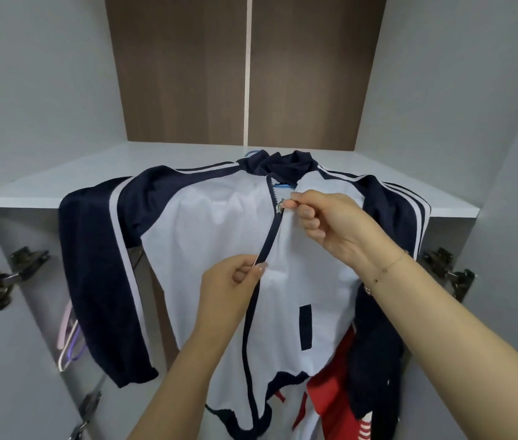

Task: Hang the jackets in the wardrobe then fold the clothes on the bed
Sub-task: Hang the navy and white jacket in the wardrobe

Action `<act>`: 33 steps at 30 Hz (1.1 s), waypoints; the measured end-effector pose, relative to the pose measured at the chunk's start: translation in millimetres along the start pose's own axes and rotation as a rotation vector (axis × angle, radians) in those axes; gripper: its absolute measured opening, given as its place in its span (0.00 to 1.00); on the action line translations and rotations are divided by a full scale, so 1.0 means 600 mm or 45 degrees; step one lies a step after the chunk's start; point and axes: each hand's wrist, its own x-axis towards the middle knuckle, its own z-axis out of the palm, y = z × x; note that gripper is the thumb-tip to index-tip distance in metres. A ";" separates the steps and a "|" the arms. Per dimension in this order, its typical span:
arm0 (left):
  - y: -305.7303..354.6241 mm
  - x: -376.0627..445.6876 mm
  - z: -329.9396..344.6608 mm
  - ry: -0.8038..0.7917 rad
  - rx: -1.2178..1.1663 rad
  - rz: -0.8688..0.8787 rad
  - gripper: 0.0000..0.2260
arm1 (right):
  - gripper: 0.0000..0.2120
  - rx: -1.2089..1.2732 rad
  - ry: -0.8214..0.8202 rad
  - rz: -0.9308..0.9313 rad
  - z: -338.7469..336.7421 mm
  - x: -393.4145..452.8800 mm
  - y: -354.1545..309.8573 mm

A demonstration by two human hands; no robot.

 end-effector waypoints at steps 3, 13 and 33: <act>-0.006 -0.003 -0.012 -0.012 0.026 -0.020 0.06 | 0.09 0.088 -0.018 0.089 0.007 0.008 -0.006; 0.038 0.014 -0.018 0.006 0.008 0.078 0.03 | 0.12 0.429 -0.180 0.341 0.020 0.007 -0.005; 0.103 0.052 0.022 -0.085 -0.119 0.159 0.08 | 0.11 -0.219 -0.212 0.072 0.004 -0.012 -0.023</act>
